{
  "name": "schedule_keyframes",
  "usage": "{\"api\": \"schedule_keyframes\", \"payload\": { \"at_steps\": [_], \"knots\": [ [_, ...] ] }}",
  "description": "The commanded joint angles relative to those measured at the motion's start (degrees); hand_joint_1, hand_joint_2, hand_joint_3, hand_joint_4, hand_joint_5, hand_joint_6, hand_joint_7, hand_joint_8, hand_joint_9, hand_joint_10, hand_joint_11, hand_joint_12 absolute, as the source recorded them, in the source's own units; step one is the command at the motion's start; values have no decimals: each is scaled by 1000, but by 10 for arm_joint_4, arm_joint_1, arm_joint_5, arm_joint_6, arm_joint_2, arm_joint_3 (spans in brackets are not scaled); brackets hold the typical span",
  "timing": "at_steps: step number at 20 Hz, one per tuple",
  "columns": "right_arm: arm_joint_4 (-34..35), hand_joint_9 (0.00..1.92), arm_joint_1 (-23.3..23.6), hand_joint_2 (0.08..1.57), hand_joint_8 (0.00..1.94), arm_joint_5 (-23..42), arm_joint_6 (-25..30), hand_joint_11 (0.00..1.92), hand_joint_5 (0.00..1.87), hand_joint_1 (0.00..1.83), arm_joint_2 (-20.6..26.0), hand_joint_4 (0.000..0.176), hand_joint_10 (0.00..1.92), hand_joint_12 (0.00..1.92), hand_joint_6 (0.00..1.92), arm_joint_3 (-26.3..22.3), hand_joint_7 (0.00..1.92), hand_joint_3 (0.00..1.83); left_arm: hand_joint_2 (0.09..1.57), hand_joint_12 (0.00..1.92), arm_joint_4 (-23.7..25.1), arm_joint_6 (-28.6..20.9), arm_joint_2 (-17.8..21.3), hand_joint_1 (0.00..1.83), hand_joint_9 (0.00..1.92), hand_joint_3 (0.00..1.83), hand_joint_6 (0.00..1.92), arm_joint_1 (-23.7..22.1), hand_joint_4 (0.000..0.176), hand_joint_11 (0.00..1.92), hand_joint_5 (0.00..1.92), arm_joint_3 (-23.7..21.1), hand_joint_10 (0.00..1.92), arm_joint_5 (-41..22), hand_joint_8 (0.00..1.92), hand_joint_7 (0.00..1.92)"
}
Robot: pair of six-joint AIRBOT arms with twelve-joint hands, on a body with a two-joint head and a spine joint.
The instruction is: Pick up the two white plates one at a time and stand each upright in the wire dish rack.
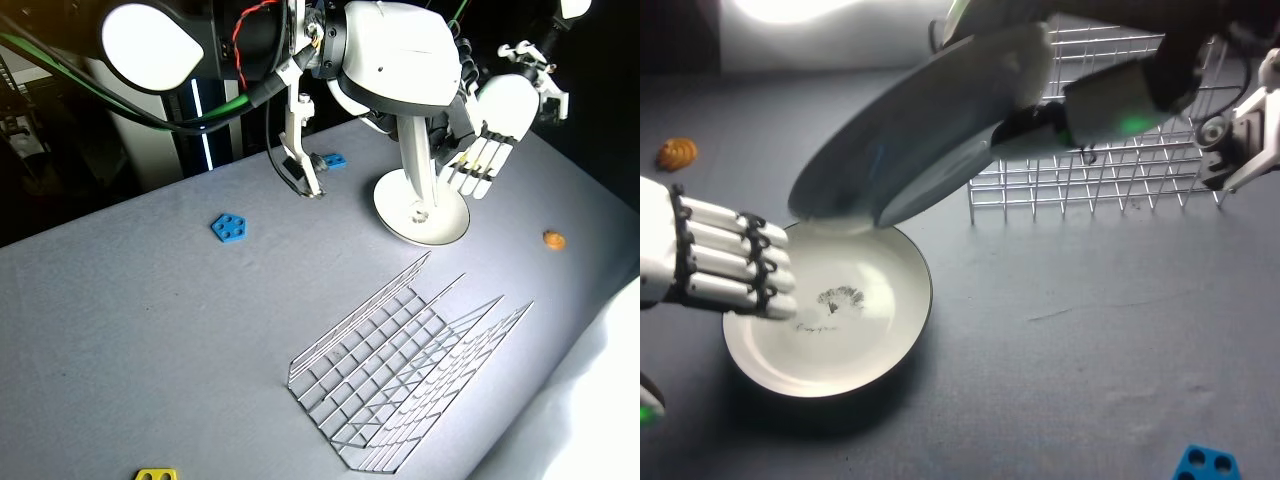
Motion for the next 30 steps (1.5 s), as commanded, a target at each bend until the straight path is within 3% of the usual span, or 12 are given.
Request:
{"api": "schedule_keyframes", "payload": {
  "at_steps": [1,2,3,5,8,9,12,16,17,25,30],
  "knots": [
    [11,1209,17,1067,701,73,40,786,1091,1239,7,20,3,861,867,9,1113,0,1133,13,-34,-3,2,0,58,3,12,-3,0,24,59,-1,12,-17,12,67],
    [11,1217,21,1066,699,67,72,792,1092,1240,9,22,6,859,864,17,1116,0,1131,12,-34,-5,0,0,54,2,11,-3,0,21,57,-2,9,-17,10,64],
    [12,1212,24,1065,705,58,127,786,1099,1241,11,18,4,853,855,32,1111,0,1129,10,-35,-11,-3,0,46,1,7,-2,0,15,52,-1,5,-17,6,58],
    [12,1216,25,1064,694,51,183,820,1106,1243,13,6,2,833,856,53,1110,1,1130,0,-35,-14,-8,0,12,2,1,3,0,0,28,4,0,-16,0,23],
    [12,1198,25,1072,731,41,205,799,1093,1240,19,0,2,835,884,79,1085,0,1129,0,-35,-18,-15,0,21,1,0,10,0,2,25,13,3,-7,3,34],
    [12,1206,24,1070,713,39,211,804,1090,1240,21,7,4,845,883,84,1099,0,1127,2,-35,-18,-17,0,32,0,5,11,0,5,35,16,7,-1,8,47],
    [11,1197,25,1070,731,35,209,798,1099,1241,28,3,2,854,870,99,1087,0,1132,3,-44,-21,-19,0,48,2,8,13,0,6,46,24,12,11,10,58],
    [0,1197,33,1081,773,25,205,791,1065,1233,34,16,1,871,914,122,1068,0,1125,8,-45,-23,-20,0,58,0,8,17,0,18,57,27,11,16,10,69],
    [0,1197,34,1081,778,23,204,791,1071,1235,35,10,1,872,910,128,1064,0,1130,14,-45,-23,-20,0,68,1,9,18,0,30,60,28,15,16,13,80],
    [0,1196,41,1073,734,5,203,786,1084,1239,36,8,3,893,892,172,1087,0,1124,2,-45,-24,-23,0,43,0,4,22,0,4,57,34,1,18,1,61],
    [-1,1201,41,1076,744,-2,159,792,1072,1236,36,14,3,890,906,186,1085,0,1120,4,-45,-24,-24,0,58,0,2,22,0,8,58,40,7,18,6,71]
  ]
}}
